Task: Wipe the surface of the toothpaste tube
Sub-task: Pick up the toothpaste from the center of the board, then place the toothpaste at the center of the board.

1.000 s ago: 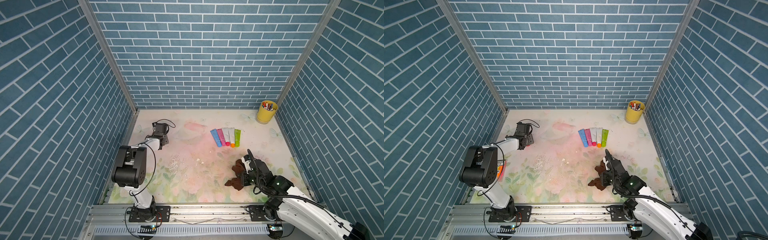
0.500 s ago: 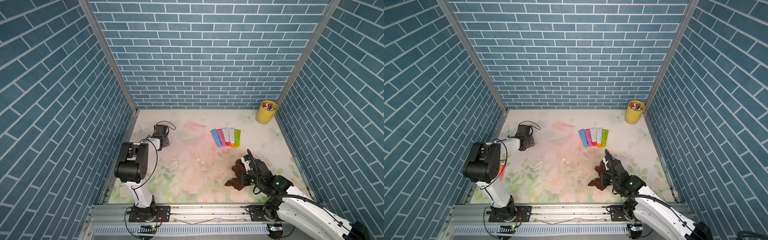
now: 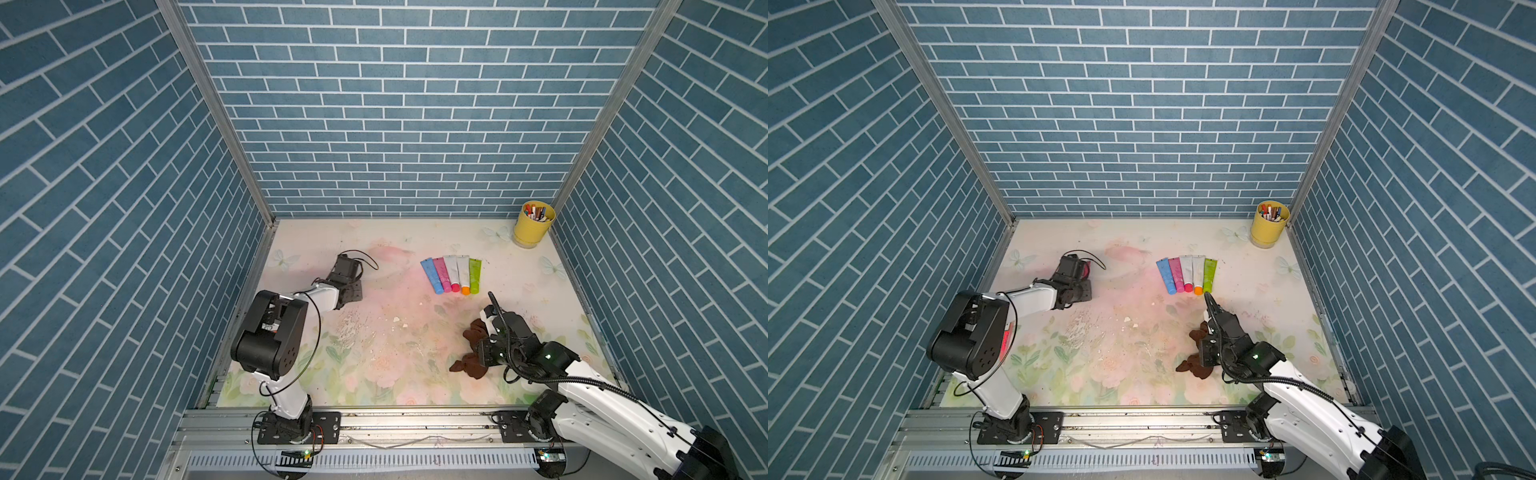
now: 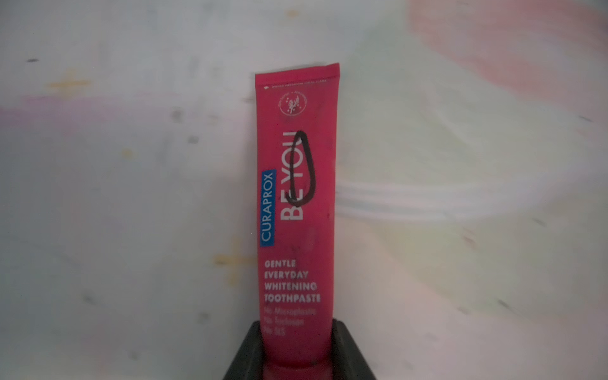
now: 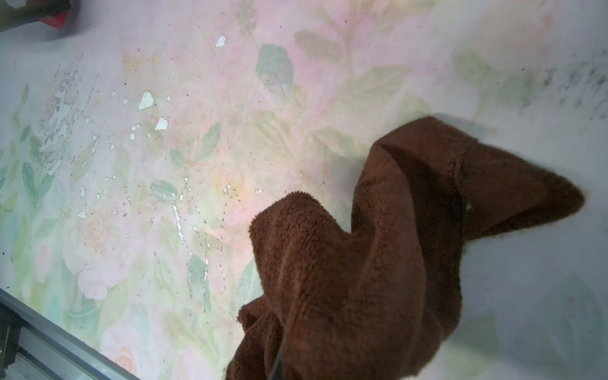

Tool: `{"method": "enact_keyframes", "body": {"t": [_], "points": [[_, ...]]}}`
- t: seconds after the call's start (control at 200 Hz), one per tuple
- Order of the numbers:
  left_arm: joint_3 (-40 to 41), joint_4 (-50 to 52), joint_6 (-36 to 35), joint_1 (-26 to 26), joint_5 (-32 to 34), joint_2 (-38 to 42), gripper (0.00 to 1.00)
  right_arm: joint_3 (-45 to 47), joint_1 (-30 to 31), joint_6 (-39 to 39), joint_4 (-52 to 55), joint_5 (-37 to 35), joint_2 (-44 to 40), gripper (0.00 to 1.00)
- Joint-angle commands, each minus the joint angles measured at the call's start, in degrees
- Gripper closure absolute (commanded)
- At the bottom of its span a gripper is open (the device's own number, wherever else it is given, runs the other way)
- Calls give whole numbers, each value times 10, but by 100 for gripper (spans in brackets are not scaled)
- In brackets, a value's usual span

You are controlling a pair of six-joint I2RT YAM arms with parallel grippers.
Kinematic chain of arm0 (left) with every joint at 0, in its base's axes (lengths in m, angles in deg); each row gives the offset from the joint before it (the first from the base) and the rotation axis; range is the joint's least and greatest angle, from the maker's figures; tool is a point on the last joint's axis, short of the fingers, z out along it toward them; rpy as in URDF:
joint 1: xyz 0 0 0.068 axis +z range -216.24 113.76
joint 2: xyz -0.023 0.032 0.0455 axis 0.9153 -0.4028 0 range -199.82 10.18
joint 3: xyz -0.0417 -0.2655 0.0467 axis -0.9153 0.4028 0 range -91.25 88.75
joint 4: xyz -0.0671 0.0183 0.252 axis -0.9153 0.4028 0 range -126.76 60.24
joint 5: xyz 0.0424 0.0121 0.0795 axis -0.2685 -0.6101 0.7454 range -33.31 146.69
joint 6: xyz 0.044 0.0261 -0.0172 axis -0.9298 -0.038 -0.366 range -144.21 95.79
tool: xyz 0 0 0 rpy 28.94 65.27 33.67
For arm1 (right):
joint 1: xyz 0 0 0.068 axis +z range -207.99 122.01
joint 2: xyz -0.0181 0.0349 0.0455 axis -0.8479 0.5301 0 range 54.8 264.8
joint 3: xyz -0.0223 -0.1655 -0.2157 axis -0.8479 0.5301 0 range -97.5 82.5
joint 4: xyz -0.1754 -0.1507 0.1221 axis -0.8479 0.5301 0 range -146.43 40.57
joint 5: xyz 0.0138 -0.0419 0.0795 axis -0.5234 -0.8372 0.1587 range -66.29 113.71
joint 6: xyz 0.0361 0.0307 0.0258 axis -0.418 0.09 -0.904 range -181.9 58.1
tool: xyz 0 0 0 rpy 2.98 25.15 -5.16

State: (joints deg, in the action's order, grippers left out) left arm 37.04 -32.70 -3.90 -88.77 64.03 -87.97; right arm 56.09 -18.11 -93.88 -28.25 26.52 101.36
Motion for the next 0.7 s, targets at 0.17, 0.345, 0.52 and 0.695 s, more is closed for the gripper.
{"method": "enact_keyframes", "body": {"t": [0.17, 0.345, 0.52, 0.695], "points": [[38, -13, 5, -210, -18, 80, 88, -46, -11, 27, 11, 63, 23, 100], [93, -53, -4, -288, -53, 111, 88, -66, -23, 38, -8, 73, 73, 100], [129, -72, -16, -345, -75, 106, 87, -99, -33, 49, -39, 118, 135, 100], [141, -78, -34, -400, -62, 104, 84, -113, -33, 53, -75, 178, 178, 100]]}}
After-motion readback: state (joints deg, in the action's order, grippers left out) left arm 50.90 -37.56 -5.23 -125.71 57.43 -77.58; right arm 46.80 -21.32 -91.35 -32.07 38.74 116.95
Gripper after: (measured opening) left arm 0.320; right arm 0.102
